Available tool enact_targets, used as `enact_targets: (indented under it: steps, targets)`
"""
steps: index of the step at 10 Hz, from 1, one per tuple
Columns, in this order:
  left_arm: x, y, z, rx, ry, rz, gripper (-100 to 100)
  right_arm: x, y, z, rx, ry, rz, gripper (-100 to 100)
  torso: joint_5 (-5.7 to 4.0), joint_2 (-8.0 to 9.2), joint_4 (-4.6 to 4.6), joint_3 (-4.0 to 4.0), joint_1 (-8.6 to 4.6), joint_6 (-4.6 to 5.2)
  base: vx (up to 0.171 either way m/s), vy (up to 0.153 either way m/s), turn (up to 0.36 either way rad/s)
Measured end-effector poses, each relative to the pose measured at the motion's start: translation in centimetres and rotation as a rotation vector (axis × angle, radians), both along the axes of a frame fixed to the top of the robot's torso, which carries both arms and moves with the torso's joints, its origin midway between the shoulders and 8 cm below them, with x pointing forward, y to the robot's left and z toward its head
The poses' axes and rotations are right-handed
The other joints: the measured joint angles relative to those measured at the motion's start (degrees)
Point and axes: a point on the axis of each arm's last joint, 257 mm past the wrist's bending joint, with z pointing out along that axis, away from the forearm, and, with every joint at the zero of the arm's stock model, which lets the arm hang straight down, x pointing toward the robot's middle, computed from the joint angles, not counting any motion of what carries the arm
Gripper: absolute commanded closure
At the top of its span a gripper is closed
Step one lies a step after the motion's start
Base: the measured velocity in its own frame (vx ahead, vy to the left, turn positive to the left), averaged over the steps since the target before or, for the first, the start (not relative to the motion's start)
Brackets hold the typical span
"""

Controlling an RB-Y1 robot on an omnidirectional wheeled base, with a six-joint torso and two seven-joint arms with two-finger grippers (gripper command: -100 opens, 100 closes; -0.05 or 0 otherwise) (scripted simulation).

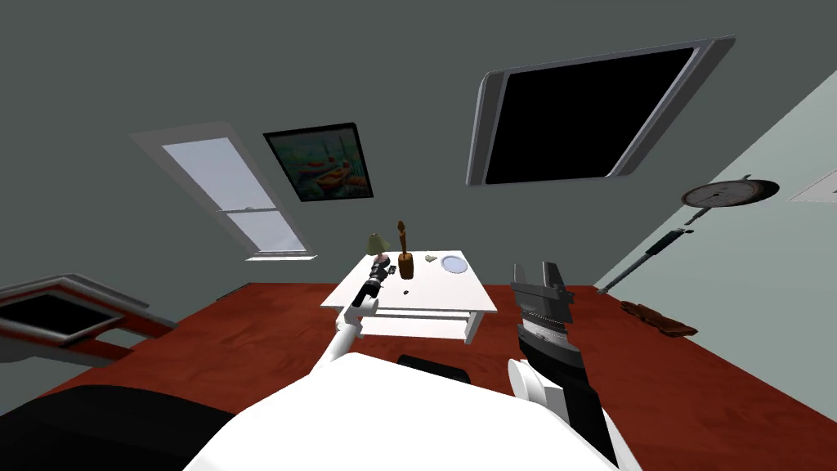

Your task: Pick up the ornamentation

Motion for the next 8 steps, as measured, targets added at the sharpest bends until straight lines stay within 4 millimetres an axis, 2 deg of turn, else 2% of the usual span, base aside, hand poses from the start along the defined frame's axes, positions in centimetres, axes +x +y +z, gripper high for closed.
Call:
enact_targets:
  steps: [2,4,8]
  targets:
    - [0.5,0.9,-1.1,-0.027,0.035,0.009,-100,0.0,0.0,0.0,0.000,0.000,0.000,0,-0.03,-0.02,0.00,-0.01,-0.09,0.02,-0.023,0.056,-0.095]
    - [1.4,1.5,-3.2,-0.072,0.089,0.024,-100,0.0,0.0,0.0,0.000,0.000,0.000,0,0.00,0.01,0.00,0.00,0.02,0.02,-0.034,0.077,-0.106]
    - [2.1,2.4,-7.2,-0.161,0.201,0.056,-100,0.0,0.0,0.0,0.000,0.000,0.000,0,0.00,0.01,0.00,0.01,0.00,0.02,-0.032,0.073,-0.095]
